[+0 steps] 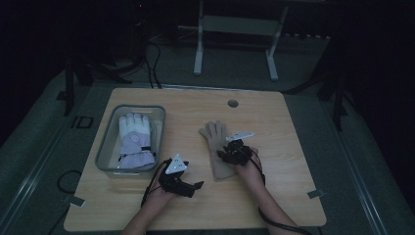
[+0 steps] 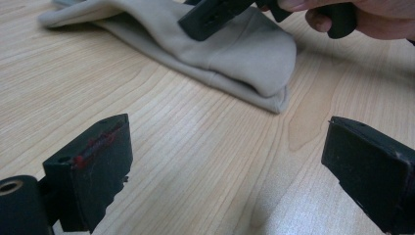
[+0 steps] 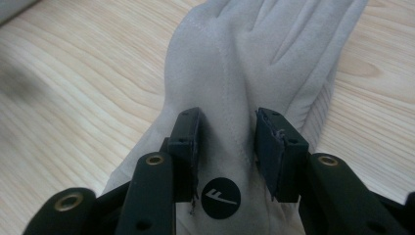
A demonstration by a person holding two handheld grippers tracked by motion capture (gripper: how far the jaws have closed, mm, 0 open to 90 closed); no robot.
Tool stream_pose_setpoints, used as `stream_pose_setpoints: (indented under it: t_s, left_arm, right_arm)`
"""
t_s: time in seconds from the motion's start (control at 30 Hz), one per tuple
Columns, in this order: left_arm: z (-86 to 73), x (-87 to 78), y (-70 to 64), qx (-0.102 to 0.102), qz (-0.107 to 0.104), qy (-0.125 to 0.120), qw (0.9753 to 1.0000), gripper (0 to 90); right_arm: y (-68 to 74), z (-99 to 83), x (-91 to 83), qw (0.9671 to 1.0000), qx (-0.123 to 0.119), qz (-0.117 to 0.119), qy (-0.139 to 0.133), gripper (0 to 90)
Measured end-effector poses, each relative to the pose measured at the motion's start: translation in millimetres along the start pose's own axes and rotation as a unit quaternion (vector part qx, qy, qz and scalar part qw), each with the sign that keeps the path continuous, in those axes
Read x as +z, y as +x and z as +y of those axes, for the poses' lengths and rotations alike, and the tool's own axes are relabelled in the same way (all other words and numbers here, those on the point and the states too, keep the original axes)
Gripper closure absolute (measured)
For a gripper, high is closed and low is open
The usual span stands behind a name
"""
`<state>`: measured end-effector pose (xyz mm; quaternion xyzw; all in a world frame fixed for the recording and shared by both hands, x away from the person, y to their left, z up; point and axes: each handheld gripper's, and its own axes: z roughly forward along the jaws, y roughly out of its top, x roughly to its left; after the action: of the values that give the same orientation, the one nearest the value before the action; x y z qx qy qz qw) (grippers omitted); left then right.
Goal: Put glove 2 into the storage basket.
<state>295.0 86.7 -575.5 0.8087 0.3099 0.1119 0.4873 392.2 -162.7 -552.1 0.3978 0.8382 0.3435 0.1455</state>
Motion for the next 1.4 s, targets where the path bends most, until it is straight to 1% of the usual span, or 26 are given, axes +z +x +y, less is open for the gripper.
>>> stream_pose_setpoints:
  t_s: [0.13,0.23,0.27,0.33,0.43,0.53,0.63,0.73,0.83,0.87,0.93,1.0,1.07,1.13,1.17,1.2,1.23,1.3,1.33,1.37,1.4]
  left_arm:
    - [0.9,0.9,-1.0,0.002,-0.001,-0.001,1.0000,5.0]
    - [1.7,1.4,-1.9,0.003,-0.002,0.001,1.0000,5.0]
    - [2.0,1.9,-2.5,0.001,-0.004,-0.001,1.0000,5.0]
    - [3.2,2.9,-3.6,0.004,-0.006,0.001,1.0000,5.0]
    - [4.9,5.8,-6.9,0.008,-0.011,0.002,0.9999,5.0]
    - [6.6,9.0,-10.7,0.016,-0.013,0.009,0.9997,5.0]
    - [7.9,11.0,-13.3,0.020,-0.017,0.011,0.9996,5.0]
    - [9.5,11.9,-14.4,0.020,-0.020,0.008,0.9996,5.0]
    - [11.2,12.5,-15.3,0.016,-0.025,0.004,0.9996,5.0]
    - [11.6,12.7,-15.7,0.016,-0.024,0.002,0.9996,5.0]
    - [12.6,13.1,-16.4,0.016,-0.017,0.005,0.9997,5.0]
    - [13.8,13.8,-16.7,0.016,-0.016,0.008,0.9997,5.0]
    - [16.0,15.1,-17.0,0.012,-0.021,0.010,0.9997,5.0]
    - [19.1,17.1,-18.4,0.014,-0.020,0.012,0.9996,5.0]
    - [21.0,18.6,-19.1,0.014,-0.024,0.013,0.9995,5.0]
    - [23.0,20.2,-20.1,0.014,-0.024,0.011,0.9995,5.0]
    - [25.2,21.8,-21.3,0.013,-0.021,0.011,0.9996,5.0]
    - [29.0,24.9,-23.0,0.012,-0.018,0.007,0.9997,5.0]
    - [30.8,26.8,-23.9,0.010,-0.016,0.006,0.9998,5.0]
    - [32.6,28.7,-24.6,0.011,-0.018,0.007,0.9998,5.2]
    - [34.3,31.1,-25.5,0.012,-0.023,0.007,0.9996,5.4]
  right_arm:
    - [-10.0,-6.5,-7.5,0.9999,0.006,-0.012,0.000,61.7]
    - [-18.4,-11.7,-13.6,0.9997,0.021,-0.011,-0.002,61.6]
    - [-20.8,-13.4,-15.8,0.9996,0.024,-0.016,-0.001,61.6]
    - [-25.1,-16.6,-19.4,0.9995,0.024,-0.022,-0.002,61.2]
    - [-31.7,-20.7,-25.5,0.9991,0.032,-0.029,0.002,61.0]
    - [-36.4,-24.7,-31.1,0.9985,0.039,-0.038,0.004,60.6]
    - [-41.1,-30.5,-36.4,0.9981,0.045,-0.043,0.001,60.3]
    - [-45.1,-34.9,-41.4,0.9976,0.051,-0.048,0.001,60.2]
    - [-47.6,-36.3,-44.4,0.9973,0.055,-0.048,0.005,58.8]
    - [-48.1,-36.0,-45.5,0.9974,0.057,-0.044,0.004,56.9]
    - [-48.7,-34.8,-49.2,0.9978,0.053,-0.040,0.000,52.3]
    - [-49.6,-33.3,-55.5,0.9979,0.057,-0.028,-0.012,49.0]
    - [-51.0,-31.0,-63.8,0.9979,0.058,-0.013,-0.025,44.5]
    - [-52.7,-27.3,-74.0,0.9978,0.053,-0.012,-0.037,41.9]
    - [-54.6,-25.1,-79.3,0.9976,0.053,-0.007,-0.043,38.0]
    - [-56.8,-22.7,-84.5,0.9972,0.058,-0.003,-0.048,35.6]
    - [-59.6,-20.6,-89.5,0.9967,0.061,-0.002,-0.053,34.6]
    - [-66.3,-17.4,-98.9,0.9952,0.070,0.009,-0.068,25.4]
    - [-70.0,-16.2,-102.2,0.9953,0.067,0.015,-0.068,21.4]
    - [-73.2,-15.0,-104.7,0.9956,0.063,0.021,-0.066,17.0]
    - [-76.8,-14.1,-107.1,0.9951,0.067,0.025,-0.069,15.7]
